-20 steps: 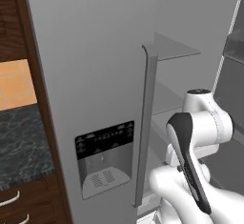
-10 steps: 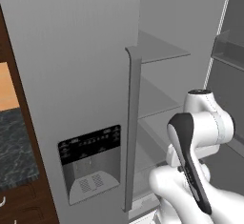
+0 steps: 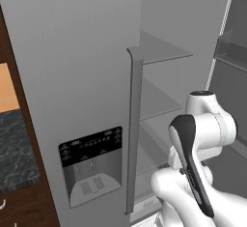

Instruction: Place one potato and one fish in each tupperware on the nearby counter, to pack two identical lunches.

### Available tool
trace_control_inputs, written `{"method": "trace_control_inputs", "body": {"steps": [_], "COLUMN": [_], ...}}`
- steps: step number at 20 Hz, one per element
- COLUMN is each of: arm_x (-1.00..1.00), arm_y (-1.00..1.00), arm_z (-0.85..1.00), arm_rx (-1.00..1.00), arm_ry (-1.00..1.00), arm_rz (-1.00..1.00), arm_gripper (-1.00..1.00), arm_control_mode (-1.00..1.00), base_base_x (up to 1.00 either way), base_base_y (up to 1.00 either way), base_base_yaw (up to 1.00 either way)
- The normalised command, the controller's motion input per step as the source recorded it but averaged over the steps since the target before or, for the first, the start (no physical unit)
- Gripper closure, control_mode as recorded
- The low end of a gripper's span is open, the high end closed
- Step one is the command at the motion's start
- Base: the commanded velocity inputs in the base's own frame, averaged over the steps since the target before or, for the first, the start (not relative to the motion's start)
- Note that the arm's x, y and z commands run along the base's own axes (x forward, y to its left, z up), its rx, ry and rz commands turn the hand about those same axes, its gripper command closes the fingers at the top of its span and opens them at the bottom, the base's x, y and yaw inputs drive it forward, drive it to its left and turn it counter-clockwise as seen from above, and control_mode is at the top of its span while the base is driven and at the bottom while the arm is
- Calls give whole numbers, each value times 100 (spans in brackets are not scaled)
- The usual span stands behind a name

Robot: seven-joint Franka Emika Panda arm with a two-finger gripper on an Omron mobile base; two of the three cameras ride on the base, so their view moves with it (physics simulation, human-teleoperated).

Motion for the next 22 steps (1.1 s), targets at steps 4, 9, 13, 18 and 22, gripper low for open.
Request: {"method": "trace_control_inputs", "body": {"steps": [4, 9, 13, 18, 22], "arm_x": [6, 0, 2, 13, 36], "arm_y": [0, -1, -24, -16, 2], "arm_z": [4, 58, 97, 99, 66], "arm_rx": [0, -5, 5, 15, 20], "arm_ry": [-9, -27, -14, -6, -22], "arm_rz": [10, 6, 4, 0, 0], "arm_gripper": [-100, -100, -100, -100, -100], "arm_control_mode": [-100, -100, -100, -100, -100], "base_base_x": [3, 0, 0, 0, 0], "base_base_y": [0, 0, 0, 0, 0], "base_base_yaw": [1, 0, 0, 0, 0]}}
